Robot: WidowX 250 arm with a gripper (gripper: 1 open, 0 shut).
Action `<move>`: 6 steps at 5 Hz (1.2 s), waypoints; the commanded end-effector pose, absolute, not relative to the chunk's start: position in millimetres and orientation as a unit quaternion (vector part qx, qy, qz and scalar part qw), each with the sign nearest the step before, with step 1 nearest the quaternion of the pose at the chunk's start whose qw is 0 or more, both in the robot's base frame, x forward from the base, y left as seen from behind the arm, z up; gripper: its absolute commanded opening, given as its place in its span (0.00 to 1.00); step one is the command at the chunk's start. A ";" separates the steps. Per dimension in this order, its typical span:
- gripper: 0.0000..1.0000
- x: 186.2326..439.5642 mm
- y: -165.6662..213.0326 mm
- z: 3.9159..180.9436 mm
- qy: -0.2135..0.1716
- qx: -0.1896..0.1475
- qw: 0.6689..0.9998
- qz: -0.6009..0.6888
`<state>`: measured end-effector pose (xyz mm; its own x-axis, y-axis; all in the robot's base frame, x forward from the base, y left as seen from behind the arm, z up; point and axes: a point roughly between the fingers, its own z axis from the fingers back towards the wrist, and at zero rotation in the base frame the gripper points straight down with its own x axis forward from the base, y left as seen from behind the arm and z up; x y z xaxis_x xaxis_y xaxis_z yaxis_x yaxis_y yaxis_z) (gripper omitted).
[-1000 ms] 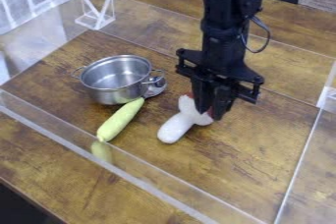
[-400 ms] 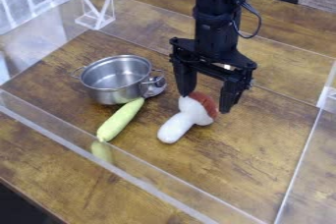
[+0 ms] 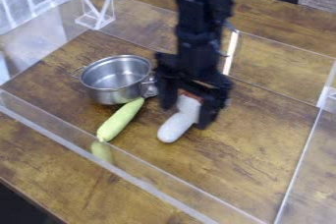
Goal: Move the green spoon to the right
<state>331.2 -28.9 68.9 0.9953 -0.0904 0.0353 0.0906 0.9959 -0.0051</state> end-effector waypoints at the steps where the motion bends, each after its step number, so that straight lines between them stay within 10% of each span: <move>1: 1.00 324.5 1.2 86.8 -0.062 0.003 0.997 -0.052; 6: 1.00 341.1 70.5 46.5 -0.069 0.017 0.997 -0.014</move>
